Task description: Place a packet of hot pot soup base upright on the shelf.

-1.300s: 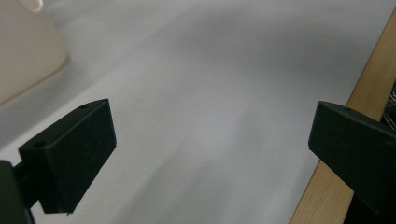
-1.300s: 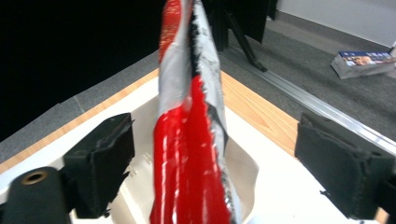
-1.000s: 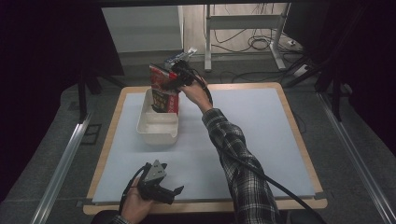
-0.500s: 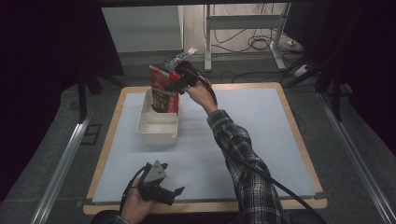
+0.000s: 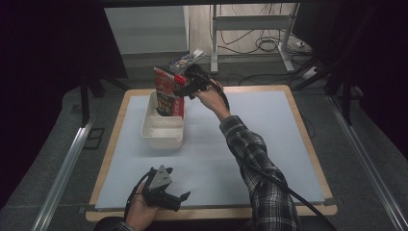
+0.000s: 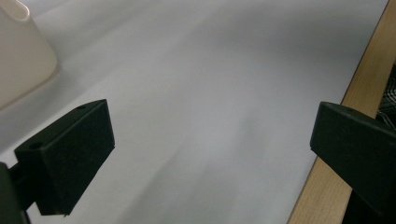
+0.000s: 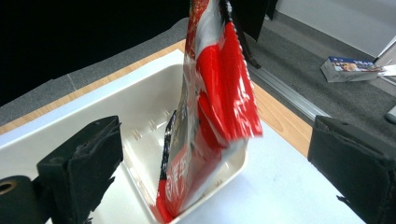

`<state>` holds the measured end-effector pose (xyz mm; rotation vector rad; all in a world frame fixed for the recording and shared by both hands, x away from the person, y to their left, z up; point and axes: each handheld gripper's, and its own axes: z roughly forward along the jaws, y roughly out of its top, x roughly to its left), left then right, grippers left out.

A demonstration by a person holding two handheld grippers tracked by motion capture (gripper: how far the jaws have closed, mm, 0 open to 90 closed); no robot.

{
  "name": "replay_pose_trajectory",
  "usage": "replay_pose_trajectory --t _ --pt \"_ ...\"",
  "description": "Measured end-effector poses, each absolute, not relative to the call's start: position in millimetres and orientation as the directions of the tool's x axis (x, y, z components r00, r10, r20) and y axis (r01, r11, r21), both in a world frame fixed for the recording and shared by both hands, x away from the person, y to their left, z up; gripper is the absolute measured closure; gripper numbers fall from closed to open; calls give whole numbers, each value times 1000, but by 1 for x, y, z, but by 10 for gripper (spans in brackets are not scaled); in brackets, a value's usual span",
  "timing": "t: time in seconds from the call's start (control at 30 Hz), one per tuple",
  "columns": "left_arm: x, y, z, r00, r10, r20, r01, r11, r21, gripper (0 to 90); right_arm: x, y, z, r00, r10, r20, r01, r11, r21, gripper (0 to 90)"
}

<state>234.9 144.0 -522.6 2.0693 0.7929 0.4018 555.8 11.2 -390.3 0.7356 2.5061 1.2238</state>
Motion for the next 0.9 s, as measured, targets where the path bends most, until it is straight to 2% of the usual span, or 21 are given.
replay_pose_trajectory --t 0.9 --pt "233 143 -522 736 676 20 372 -430 822 0 518 -26 -394 -862 507 2 307 519 798 14"
